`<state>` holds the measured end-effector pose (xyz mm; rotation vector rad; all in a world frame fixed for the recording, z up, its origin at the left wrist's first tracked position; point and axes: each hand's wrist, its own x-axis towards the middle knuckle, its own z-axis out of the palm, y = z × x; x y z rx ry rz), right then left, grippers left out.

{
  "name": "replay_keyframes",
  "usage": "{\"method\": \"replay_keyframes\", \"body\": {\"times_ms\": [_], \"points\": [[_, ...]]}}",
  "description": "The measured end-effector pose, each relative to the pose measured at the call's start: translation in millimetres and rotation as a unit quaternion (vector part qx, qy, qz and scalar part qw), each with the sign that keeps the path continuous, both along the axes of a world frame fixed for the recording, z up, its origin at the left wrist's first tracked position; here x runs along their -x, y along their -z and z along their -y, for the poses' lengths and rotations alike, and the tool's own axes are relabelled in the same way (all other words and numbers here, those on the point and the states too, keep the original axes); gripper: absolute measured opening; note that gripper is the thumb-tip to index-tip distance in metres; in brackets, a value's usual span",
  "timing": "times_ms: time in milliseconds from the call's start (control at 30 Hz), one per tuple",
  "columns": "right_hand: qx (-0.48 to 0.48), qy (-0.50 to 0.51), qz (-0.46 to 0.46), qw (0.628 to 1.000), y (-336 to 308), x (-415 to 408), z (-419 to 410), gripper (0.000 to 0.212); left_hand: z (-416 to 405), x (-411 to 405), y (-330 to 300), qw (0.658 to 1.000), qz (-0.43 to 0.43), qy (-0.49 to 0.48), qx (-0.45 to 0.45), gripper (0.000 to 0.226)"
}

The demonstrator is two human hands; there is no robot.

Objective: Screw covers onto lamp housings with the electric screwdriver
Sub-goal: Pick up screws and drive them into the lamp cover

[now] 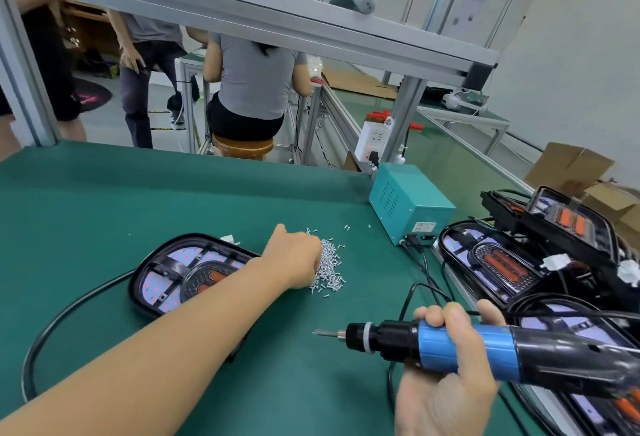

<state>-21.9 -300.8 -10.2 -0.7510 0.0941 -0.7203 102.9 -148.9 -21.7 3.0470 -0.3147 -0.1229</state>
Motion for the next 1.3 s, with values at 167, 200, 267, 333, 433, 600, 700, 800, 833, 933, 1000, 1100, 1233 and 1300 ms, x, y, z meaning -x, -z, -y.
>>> {"method": "replay_keyframes", "body": {"times_ms": [167,200,267,333,433,600,700,800,833,933,1000,1100,1233,1300], "points": [[-0.005,-0.005,-0.007,1.0,-1,-1,-2,0.032,6,3,3,0.999,0.026,0.017,-0.041,0.023],[-0.007,-0.009,-0.007,1.0,-2,0,-3,0.032,6,4,4,0.998,0.038,0.014,-0.051,0.023],[-0.005,-0.014,-0.008,1.0,-3,1,-5,0.034,6,4,5,0.997,0.048,0.014,-0.065,0.024],[0.003,-0.018,-0.01,1.0,-3,2,-7,0.034,5,4,6,0.996,0.044,0.015,-0.072,0.027],[0.009,-0.024,-0.012,1.0,-3,2,-9,0.034,4,4,7,0.997,0.039,0.005,-0.059,0.023],[0.011,-0.024,-0.013,1.0,-6,1,-6,0.035,6,6,5,0.997,0.058,-0.011,-0.041,0.025],[0.006,-0.025,-0.012,1.0,-7,0,-6,0.035,5,8,3,0.997,0.064,-0.017,-0.032,0.022],[0.008,-0.027,-0.01,1.0,-7,1,-6,0.035,5,11,3,0.997,0.076,-0.01,-0.017,0.015],[0.01,-0.027,-0.01,1.0,-6,2,-6,0.035,5,12,3,0.997,0.079,-0.007,-0.006,0.017],[0.024,-0.023,-0.012,0.999,-3,2,-7,0.037,6,16,1,0.995,0.093,-0.002,0.025,0.025],[0.03,-0.022,-0.015,0.999,-2,2,-7,0.036,7,19,-1,0.993,0.111,-0.004,0.033,0.022],[0.03,-0.022,-0.012,0.999,-2,3,-8,0.035,8,22,-6,0.991,0.127,-0.003,0.042,0.022],[0.031,-0.024,-0.015,0.999,-2,4,-9,0.035,5,22,-10,0.984,0.08,-0.009,0.159,0.022],[0.031,-0.022,-0.023,0.999,-2,4,-9,0.037,3,23,-13,0.974,0.07,-0.017,0.216,0.024]]}}
